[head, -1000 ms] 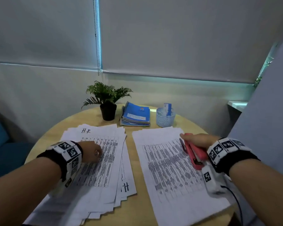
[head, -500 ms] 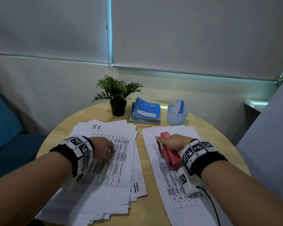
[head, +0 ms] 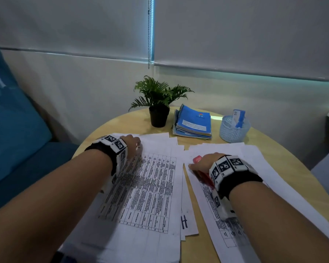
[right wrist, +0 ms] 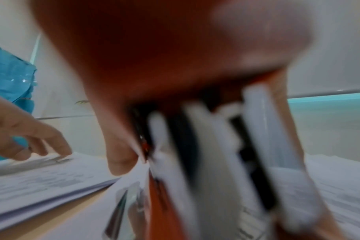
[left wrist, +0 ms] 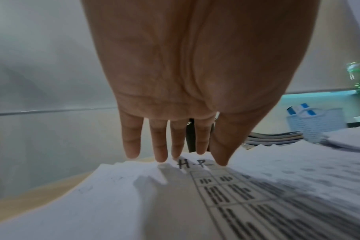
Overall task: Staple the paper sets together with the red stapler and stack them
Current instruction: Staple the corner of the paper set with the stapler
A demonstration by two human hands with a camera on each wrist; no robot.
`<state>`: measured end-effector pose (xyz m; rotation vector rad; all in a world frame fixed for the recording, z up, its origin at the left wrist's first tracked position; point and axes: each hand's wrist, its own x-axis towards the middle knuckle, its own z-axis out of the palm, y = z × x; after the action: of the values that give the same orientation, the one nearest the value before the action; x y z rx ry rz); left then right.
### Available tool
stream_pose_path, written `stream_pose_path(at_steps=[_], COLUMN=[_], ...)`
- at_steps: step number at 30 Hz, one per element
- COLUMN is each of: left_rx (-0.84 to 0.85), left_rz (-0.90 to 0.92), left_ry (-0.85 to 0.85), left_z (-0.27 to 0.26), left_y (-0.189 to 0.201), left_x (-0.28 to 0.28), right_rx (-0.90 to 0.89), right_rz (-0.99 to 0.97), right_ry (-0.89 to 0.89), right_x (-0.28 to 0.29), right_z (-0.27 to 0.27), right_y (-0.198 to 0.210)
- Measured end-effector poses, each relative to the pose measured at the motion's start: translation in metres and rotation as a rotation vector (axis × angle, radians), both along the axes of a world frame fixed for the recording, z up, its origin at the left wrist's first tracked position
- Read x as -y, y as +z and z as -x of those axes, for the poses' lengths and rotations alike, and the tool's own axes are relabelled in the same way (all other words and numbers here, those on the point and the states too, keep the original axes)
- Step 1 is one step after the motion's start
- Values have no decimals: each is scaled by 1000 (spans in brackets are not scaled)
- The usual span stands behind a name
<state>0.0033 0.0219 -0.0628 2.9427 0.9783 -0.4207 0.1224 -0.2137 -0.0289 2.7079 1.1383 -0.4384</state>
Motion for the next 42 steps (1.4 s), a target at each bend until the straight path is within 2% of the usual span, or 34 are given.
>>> stream_pose_path(at_steps=[4, 10, 16, 18, 20, 23, 25, 27, 28, 31, 35, 38, 40, 42], left_rx=[22, 31, 51, 92, 238, 688, 916, 1064, 1123, 1291, 1485, 1571, 1543, 1424], left_rz=[-22, 38, -88, -111, -110, 102, 298, 445, 507, 624, 759, 769, 696, 601], left_ry=[31, 112, 105, 124, 157, 279, 299, 277, 259, 168, 29, -13, 2, 25], left_z=[-8, -20, -21, -19, -11, 9, 23, 35, 39, 47, 54, 52, 50, 49], left_y=[-3, -7, 3, 11, 21, 43, 60, 77, 85, 110, 141, 158, 164, 164], left_x=[-20, -33, -33, -29, -26, -21, -14, -4, 1, 18, 38, 52, 58, 60], right_rx=[26, 21, -18, -65, -133, -263, -502, -847, -927, -967, -1046, -1081, -1116, -1129], right_rz=[89, 127, 92, 91, 63, -72, -236, -419, -513, -789, -964, -1063, -1122, -1149], right_ry=[37, 18, -27, -70, -144, -251, -318, -329, -311, -219, -58, -51, -83, -139], right_x=[-3, -7, -7, -6, -5, 5, 17, 28, 32, 37, 36, 39, 45, 52], right_z=[3, -1, -6, -10, -17, -31, -33, -29, -25, -3, 22, 25, 23, 15], right_y=[5, 3, 0, -1, -4, -9, -8, -7, -8, -6, 3, 10, 18, 25])
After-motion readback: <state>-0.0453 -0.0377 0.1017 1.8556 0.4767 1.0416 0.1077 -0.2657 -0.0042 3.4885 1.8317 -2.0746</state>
